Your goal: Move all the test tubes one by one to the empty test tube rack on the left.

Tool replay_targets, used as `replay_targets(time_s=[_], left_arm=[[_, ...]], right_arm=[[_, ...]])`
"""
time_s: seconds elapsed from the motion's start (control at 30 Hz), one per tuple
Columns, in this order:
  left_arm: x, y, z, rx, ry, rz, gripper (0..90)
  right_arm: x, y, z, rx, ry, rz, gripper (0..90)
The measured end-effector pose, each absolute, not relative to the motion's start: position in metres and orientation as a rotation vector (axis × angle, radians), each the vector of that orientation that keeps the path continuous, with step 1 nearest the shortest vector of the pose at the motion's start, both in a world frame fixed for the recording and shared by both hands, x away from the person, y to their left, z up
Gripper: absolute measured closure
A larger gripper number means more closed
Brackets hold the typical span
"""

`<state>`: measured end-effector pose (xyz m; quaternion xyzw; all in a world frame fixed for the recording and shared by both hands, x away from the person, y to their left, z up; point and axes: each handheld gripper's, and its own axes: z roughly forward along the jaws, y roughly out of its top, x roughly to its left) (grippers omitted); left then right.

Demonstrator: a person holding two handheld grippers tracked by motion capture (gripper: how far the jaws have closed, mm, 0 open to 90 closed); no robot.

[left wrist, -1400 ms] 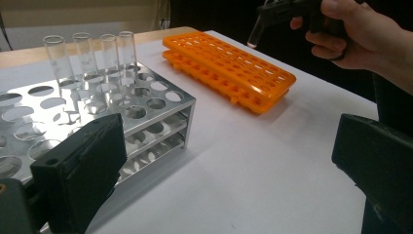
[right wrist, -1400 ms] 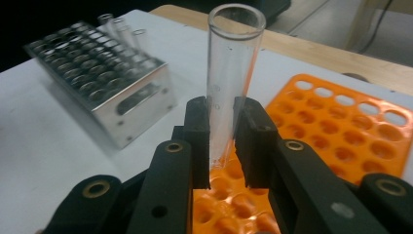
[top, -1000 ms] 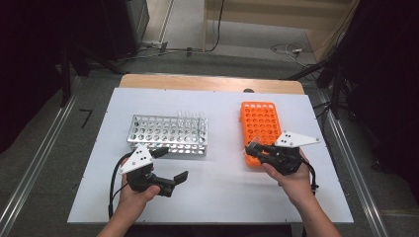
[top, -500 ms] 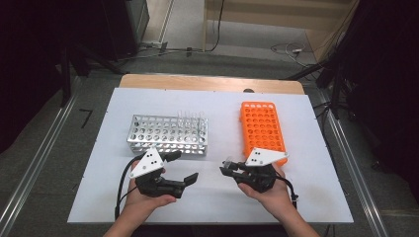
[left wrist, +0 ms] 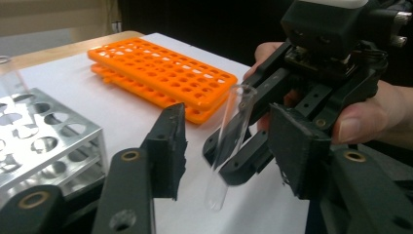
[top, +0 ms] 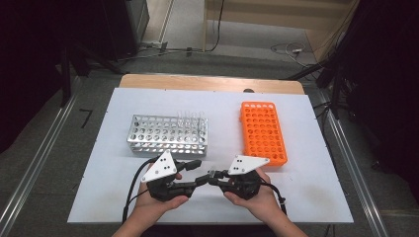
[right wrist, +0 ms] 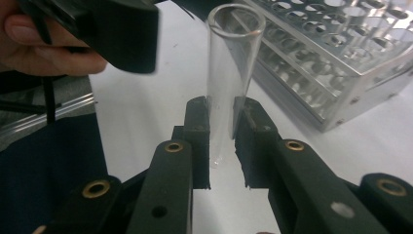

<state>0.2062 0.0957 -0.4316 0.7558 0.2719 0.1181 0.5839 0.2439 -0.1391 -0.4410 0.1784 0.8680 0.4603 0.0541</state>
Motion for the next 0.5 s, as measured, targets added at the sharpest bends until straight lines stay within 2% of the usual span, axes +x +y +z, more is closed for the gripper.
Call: replay_targets(time_s=[0.2,0.4,0.5], left_arm=[[0.206,0.09,-0.434,1.777,0.625,0.271,58.0],[0.205,0.088,-0.434,1.792,0.592,0.27,71.8],[0.204,0.088,-0.433,1.796,0.588,0.287,74.5]], right_arm=[[0.238,-0.131,-0.44,0.502,2.654,1.406,74.2],[0.235,-0.127,-0.439,0.493,2.666,1.408,74.2],[0.236,-0.127,-0.439,0.495,2.67,1.413,74.2]])
